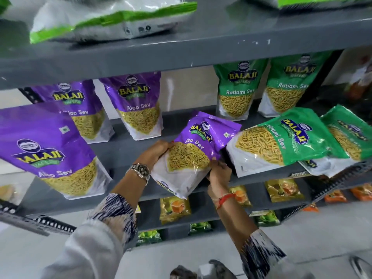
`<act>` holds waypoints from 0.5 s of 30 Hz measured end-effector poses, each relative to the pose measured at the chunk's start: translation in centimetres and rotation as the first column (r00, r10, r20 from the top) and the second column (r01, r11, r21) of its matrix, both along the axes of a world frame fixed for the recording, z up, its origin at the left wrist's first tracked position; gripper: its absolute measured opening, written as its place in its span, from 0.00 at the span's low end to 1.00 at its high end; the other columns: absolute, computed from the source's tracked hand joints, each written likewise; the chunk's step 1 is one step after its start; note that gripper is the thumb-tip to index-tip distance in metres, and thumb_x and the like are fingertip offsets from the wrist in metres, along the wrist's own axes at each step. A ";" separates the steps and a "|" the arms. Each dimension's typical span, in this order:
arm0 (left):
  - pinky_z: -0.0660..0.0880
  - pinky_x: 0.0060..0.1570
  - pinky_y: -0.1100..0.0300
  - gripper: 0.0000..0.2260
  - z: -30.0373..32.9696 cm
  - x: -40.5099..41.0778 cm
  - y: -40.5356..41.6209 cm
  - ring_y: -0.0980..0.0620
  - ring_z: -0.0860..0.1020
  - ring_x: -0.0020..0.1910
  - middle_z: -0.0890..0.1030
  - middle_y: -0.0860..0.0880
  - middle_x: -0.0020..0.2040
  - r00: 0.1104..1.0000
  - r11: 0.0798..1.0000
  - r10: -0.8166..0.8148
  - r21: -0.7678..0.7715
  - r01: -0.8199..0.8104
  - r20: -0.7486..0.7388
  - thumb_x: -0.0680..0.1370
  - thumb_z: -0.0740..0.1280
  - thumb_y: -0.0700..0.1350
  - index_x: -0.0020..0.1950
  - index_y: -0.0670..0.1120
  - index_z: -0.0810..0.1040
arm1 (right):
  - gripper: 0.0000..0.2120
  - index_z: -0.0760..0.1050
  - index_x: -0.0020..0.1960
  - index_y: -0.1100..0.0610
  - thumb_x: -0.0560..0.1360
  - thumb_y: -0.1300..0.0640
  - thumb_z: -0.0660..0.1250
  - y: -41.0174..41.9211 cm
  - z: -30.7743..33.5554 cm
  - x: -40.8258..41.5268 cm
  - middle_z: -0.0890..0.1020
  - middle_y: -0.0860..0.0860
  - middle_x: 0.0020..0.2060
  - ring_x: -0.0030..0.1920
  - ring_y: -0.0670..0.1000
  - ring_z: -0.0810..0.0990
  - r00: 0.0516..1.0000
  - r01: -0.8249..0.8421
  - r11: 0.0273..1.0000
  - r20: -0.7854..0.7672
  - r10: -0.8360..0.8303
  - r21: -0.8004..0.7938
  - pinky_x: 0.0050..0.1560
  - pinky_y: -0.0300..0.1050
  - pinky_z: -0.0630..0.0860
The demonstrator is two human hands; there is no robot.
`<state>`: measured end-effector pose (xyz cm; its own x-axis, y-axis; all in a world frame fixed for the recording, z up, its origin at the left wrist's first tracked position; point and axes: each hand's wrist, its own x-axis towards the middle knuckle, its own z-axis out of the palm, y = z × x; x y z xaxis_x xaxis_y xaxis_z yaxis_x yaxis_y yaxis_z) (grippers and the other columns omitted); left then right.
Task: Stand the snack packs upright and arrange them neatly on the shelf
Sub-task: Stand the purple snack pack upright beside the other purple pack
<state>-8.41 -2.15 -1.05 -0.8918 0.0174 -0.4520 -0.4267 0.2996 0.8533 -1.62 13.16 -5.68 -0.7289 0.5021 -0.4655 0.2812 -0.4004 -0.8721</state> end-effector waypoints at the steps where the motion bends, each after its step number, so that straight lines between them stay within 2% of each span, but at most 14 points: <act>1: 0.70 0.61 0.49 0.06 -0.1 0.5 -0.1 0.46 0.73 0.40 0.76 0.42 0.39 0.999 0.998 0.032 0.044 -0.033 0.034 0.77 0.61 0.38 0.44 0.39 0.75 | 0.14 0.73 0.31 0.54 0.75 0.60 0.65 0.1 0.2 0.0 0.80 0.57 0.39 0.44 0.55 0.77 1.000 0.006 0.999 0.013 -0.006 -0.036 0.52 0.56 0.75; 5: 0.74 0.48 0.55 0.08 -0.1 2.4 -0.8 0.48 0.75 0.37 0.82 0.47 0.26 0.968 0.941 0.173 0.259 -0.216 0.181 0.77 0.60 0.41 0.40 0.42 0.74 | 0.12 0.75 0.34 0.54 0.76 0.62 0.64 0.7 0.8 0.7 0.79 0.53 0.35 0.38 0.52 0.77 0.999 -0.047 0.982 -0.031 0.042 -0.181 0.49 0.54 0.75; 8: 0.76 0.47 0.56 0.04 -0.4 4.5 -1.3 0.49 0.79 0.36 0.83 0.48 0.29 0.969 0.892 0.228 0.380 -0.246 0.090 0.78 0.59 0.38 0.45 0.43 0.73 | 0.12 0.76 0.35 0.54 0.77 0.62 0.62 1.3 1.3 1.8 0.79 0.52 0.35 0.41 0.54 0.78 0.990 -0.117 0.981 -0.093 0.104 -0.155 0.52 0.55 0.74; 11: 0.80 0.37 0.59 0.06 -0.6 7.4 -1.5 0.53 0.82 0.30 0.84 0.51 0.28 0.948 0.838 0.319 0.462 -0.290 0.018 0.77 0.60 0.39 0.41 0.44 0.72 | 0.13 0.77 0.35 0.52 0.77 0.61 0.63 1.8 2.2 3.0 0.80 0.51 0.35 0.42 0.54 0.78 0.976 -0.165 0.984 -0.156 0.153 -0.068 0.52 0.54 0.74; 13: 0.80 0.37 0.58 0.07 -0.5 9.6 -1.8 0.53 0.82 0.31 0.84 0.51 0.29 0.934 0.783 0.358 0.545 -0.299 -0.003 0.77 0.60 0.39 0.40 0.44 0.72 | 0.11 0.79 0.37 0.51 0.76 0.60 0.64 2.3 2.9 4.0 0.81 0.52 0.36 0.43 0.55 0.78 0.955 -0.210 0.977 -0.218 0.200 -0.026 0.47 0.51 0.75; 15: 0.79 0.41 0.56 0.07 -0.2 11.7 -2.2 0.53 0.82 0.32 0.84 0.51 0.30 0.927 0.741 0.373 0.614 -0.273 -0.038 0.77 0.60 0.41 0.39 0.45 0.72 | 0.11 0.81 0.37 0.51 0.76 0.59 0.65 2.7 4.0 5.0 0.81 0.51 0.34 0.40 0.53 0.77 0.923 -0.250 0.968 -0.302 0.240 0.003 0.40 0.43 0.72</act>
